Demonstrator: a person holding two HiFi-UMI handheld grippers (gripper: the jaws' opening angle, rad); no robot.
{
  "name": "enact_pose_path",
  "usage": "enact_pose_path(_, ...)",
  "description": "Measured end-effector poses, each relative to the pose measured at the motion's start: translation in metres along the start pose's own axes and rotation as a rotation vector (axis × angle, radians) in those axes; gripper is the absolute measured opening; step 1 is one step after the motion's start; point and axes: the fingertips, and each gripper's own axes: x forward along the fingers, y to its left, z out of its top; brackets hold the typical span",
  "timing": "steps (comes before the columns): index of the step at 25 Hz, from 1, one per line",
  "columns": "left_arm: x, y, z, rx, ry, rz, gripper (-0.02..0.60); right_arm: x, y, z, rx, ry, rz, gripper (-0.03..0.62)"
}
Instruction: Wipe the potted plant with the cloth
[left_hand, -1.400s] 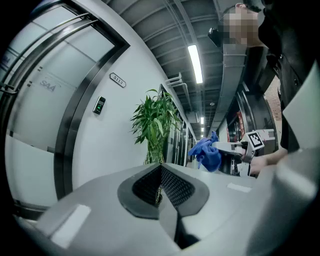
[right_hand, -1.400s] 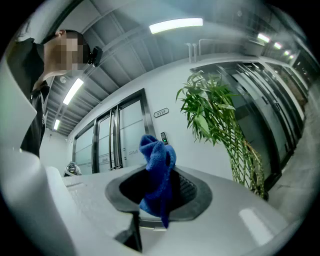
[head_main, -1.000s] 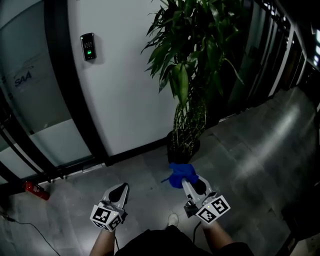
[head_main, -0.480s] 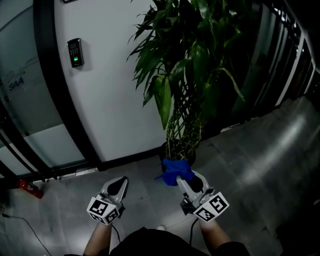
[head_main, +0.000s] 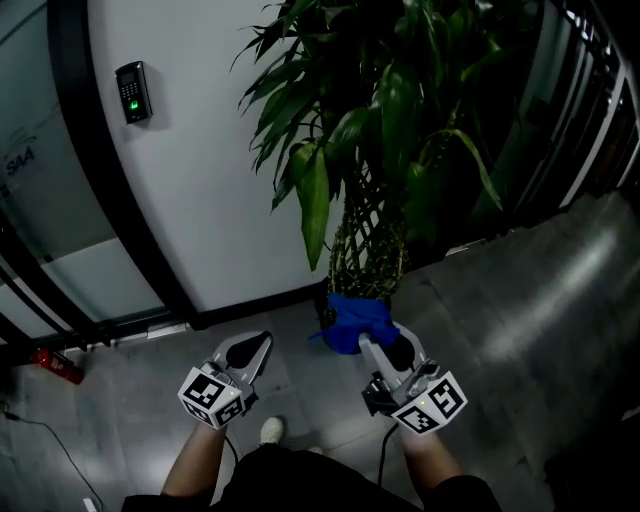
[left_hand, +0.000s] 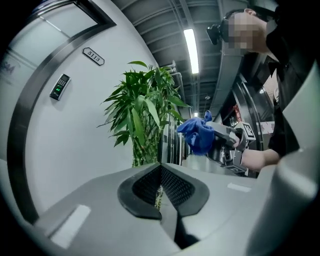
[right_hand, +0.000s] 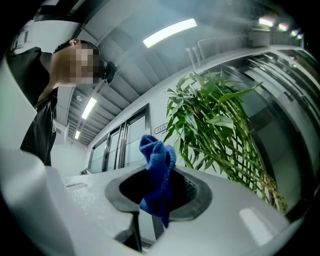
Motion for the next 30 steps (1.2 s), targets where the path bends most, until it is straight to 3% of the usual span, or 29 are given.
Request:
enact_pose_path(6, 0.055, 0.030, 0.011, 0.051, -0.014, -0.086, 0.005, 0.042, -0.002, 0.030, -0.094, -0.047, 0.031, 0.109)
enact_pose_path(11, 0.106, 0.051, 0.023, 0.055, -0.004, -0.206, 0.005, 0.079, 0.017, 0.067, -0.278, -0.092, 0.074, 0.109)
enact_pose_path(15, 0.143, 0.058, 0.050, 0.079, -0.045, -0.304, 0.005, 0.118, 0.022, 0.097, -0.370, -0.137, 0.090, 0.109)
enact_pose_path(18, 0.172, 0.058, 0.066, 0.104, -0.063, -0.369, 0.064, 0.150, 0.015, 0.113, -0.429, -0.152, 0.052, 0.109)
enact_pose_path(20, 0.186, 0.054, 0.071, 0.097, -0.054, -0.410, 0.114, 0.169, 0.005, 0.118, -0.437, -0.144, -0.002, 0.109)
enact_pose_path(24, 0.194, 0.038, 0.084, 0.154, -0.064, -0.498, 0.114, 0.195, -0.012, 0.125, -0.405, -0.133, -0.043, 0.109)
enact_pose_path(30, 0.183, 0.002, 0.111, 0.283, -0.140, -0.594, 0.114, 0.212, -0.036, 0.105, -0.365, -0.023, -0.096, 0.109)
